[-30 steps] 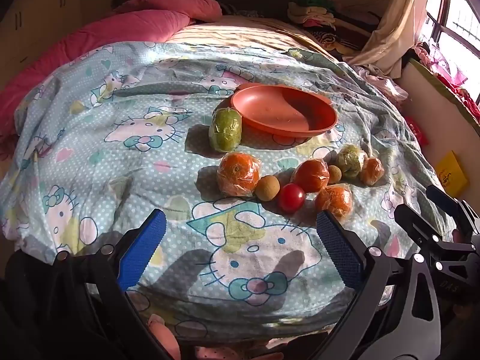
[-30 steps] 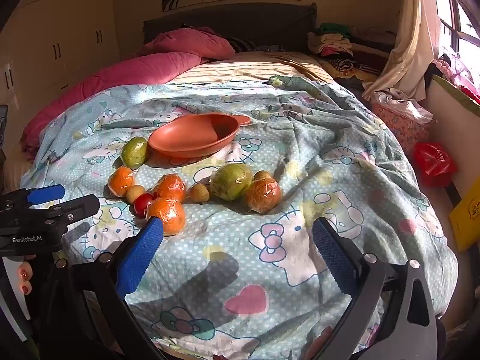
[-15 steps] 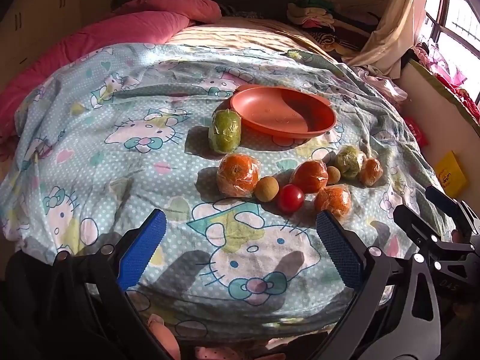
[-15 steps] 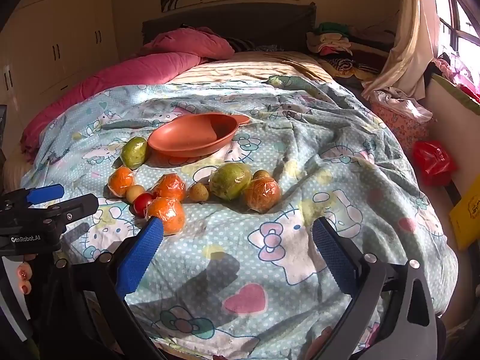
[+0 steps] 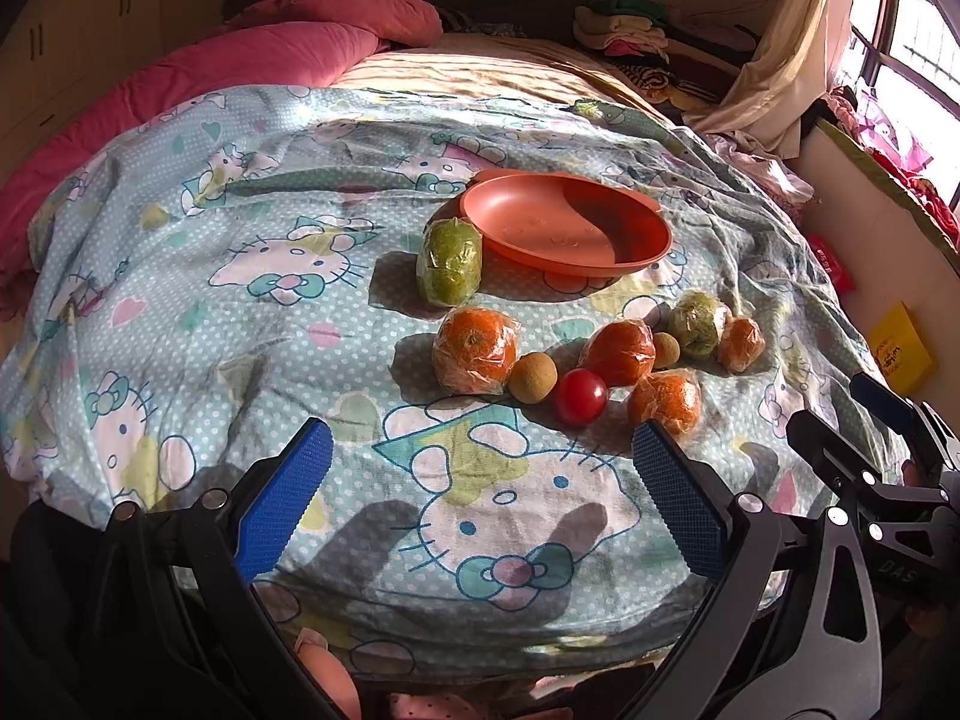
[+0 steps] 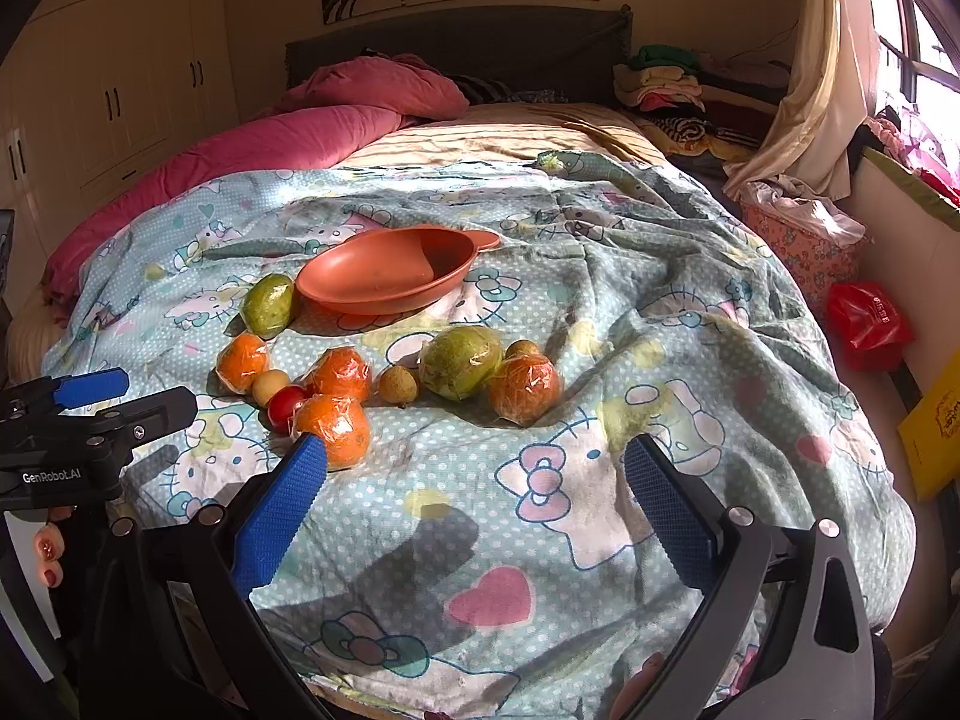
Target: Organize fruits
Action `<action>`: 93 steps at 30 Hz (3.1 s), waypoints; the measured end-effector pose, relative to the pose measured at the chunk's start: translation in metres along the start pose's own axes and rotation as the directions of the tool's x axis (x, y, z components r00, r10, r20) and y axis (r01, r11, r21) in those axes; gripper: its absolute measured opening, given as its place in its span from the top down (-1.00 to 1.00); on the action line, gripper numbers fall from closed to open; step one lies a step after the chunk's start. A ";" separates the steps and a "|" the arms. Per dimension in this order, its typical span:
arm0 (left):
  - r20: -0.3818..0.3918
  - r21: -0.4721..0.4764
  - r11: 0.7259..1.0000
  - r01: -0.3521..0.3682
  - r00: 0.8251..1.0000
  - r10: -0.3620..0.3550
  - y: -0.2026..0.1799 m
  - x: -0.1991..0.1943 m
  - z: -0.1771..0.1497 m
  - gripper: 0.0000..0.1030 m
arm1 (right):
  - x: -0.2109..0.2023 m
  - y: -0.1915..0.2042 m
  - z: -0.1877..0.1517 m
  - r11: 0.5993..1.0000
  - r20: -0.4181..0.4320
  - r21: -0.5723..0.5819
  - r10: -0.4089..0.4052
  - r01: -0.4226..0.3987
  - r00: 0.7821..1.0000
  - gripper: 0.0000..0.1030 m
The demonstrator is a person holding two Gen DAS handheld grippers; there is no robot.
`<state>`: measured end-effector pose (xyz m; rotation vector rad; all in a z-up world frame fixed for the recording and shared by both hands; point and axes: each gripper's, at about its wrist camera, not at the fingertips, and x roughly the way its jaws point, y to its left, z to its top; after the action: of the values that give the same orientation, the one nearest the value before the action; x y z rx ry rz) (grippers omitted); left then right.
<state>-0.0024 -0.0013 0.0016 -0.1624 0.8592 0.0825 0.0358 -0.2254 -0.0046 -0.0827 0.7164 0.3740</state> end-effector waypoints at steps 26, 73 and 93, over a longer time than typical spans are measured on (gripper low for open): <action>0.001 0.002 1.000 0.008 1.000 -0.008 -0.001 -0.003 0.002 -0.84 | -0.002 0.001 0.001 1.000 0.002 -0.001 -0.002 0.002 1.000 -0.92; -0.153 0.003 0.992 0.124 0.981 -0.122 0.055 0.058 0.041 -0.75 | 0.042 0.025 0.001 0.989 -0.104 -0.054 0.134 -0.140 0.985 -0.92; -0.229 0.088 0.962 0.258 0.945 -0.233 0.028 0.078 0.048 0.34 | 0.066 0.043 0.005 0.972 -0.145 -0.097 0.197 -0.212 0.970 -0.26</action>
<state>0.0808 0.0349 -0.0300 -0.1696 1.0527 -0.2239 0.0687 -0.1643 -0.0417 -0.1419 0.8403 0.6111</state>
